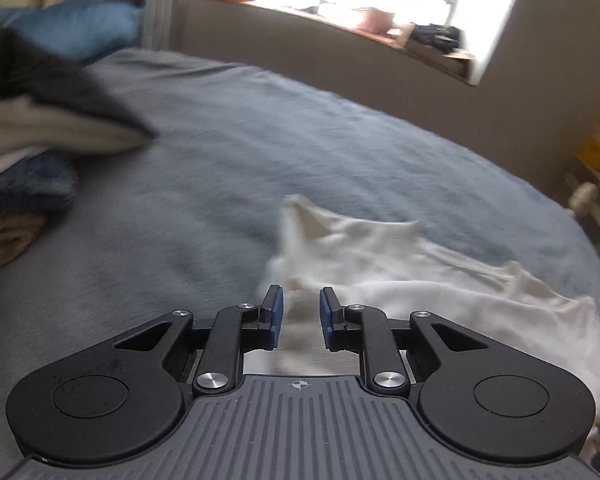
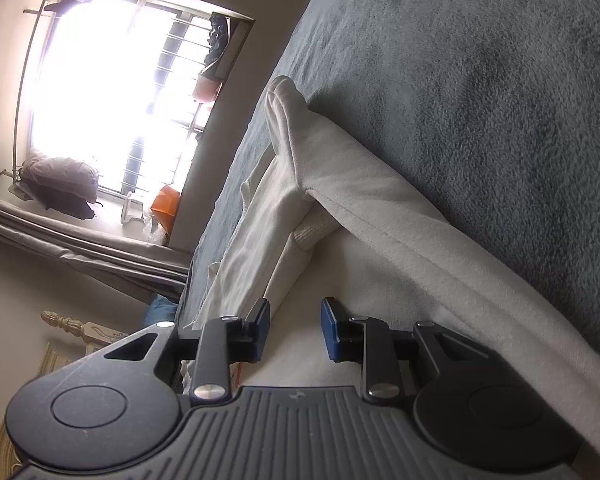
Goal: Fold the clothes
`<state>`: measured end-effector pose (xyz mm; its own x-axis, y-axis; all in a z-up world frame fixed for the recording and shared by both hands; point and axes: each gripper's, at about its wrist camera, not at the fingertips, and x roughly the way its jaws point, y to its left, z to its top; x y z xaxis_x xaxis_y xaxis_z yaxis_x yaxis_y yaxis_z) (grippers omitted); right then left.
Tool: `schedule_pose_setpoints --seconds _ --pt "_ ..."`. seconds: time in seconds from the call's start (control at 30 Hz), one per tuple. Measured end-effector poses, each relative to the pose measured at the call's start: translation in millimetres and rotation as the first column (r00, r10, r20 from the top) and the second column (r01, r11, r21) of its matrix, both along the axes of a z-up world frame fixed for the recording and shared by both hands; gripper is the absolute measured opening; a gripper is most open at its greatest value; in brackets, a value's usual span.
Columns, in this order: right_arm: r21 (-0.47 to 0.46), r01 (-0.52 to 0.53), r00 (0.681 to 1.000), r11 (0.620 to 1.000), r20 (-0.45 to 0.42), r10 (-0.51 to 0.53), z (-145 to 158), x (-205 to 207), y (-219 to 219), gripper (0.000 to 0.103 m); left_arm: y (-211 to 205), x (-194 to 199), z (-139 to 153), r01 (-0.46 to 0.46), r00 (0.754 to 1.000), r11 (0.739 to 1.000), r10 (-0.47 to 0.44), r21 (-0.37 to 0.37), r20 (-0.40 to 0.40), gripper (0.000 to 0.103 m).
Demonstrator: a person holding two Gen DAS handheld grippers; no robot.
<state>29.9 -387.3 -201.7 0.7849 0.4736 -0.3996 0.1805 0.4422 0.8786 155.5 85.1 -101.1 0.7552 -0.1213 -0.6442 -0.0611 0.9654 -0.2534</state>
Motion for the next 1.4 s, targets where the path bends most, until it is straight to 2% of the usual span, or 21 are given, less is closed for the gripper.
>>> schedule_pose_setpoints --seconds 0.07,0.13,0.2,0.33,0.47,0.63,0.67,0.97,1.03,1.17,1.3,1.37,1.4 --pt "-0.011 -0.002 1.000 1.000 -0.008 0.002 2 0 0 0.029 -23 -1 -1 0.080 0.997 0.996 -0.080 0.043 0.010 0.019" --pt "-0.051 -0.017 1.000 0.999 -0.024 0.016 10 1 4 0.030 -43 1 -10 0.128 0.992 0.986 -0.127 0.108 -0.019 0.020" --pt "-0.101 -0.041 0.999 0.994 -0.033 0.038 23 4 6 0.032 -54 3 -24 0.124 0.991 0.978 -0.114 0.165 -0.069 0.020" --pt "-0.232 -0.051 0.998 0.971 0.017 0.057 63 18 1 0.032 -52 -1 -38 0.066 0.996 0.980 -0.052 0.185 -0.078 0.021" --pt "-0.418 -0.088 0.995 0.904 0.000 0.097 79 67 2 0.032 -52 -7 -41 0.050 0.997 0.976 -0.037 0.213 -0.068 0.021" --pt "-0.628 -0.136 0.989 0.767 -0.041 0.141 97 131 6 0.028 -54 -10 -41 0.023 0.998 0.972 -0.009 0.233 -0.058 0.021" --pt "-0.651 -0.158 0.986 0.742 -0.070 0.148 92 145 8 0.027 -54 -11 -42 0.019 0.998 0.971 -0.006 0.238 -0.057 0.021" --pt "-0.718 -0.198 0.980 0.668 -0.123 0.158 64 201 10 0.027 -59 -17 -45 0.019 0.999 0.964 -0.011 0.266 -0.030 0.021" --pt "-0.709 -0.190 0.982 0.679 -0.130 0.139 63 215 4 0.027 -59 -18 -46 0.019 1.000 0.964 -0.014 0.267 -0.024 0.021" --pt "-0.647 -0.146 0.987 0.749 -0.147 0.065 62 238 -13 0.027 -57 -18 -46 0.021 1.000 0.966 -0.016 0.258 -0.022 0.021" --pt "-0.647 -0.094 0.988 0.756 -0.155 -0.010 75 240 -24 0.028 -52 -18 -45 0.022 1.000 0.973 -0.017 0.231 -0.021 0.021" --pt "-0.564 -0.068 0.990 0.823 -0.138 -0.013 83 232 -35 0.028 -51 -17 -45 0.019 1.000 0.976 -0.015 0.216 -0.020 0.021" --pt "-0.481 -0.060 0.992 0.875 -0.128 -0.002 86 225 -42 0.028 -50 -17 -45 0.019 1.000 0.978 -0.015 0.210 -0.021 0.021"
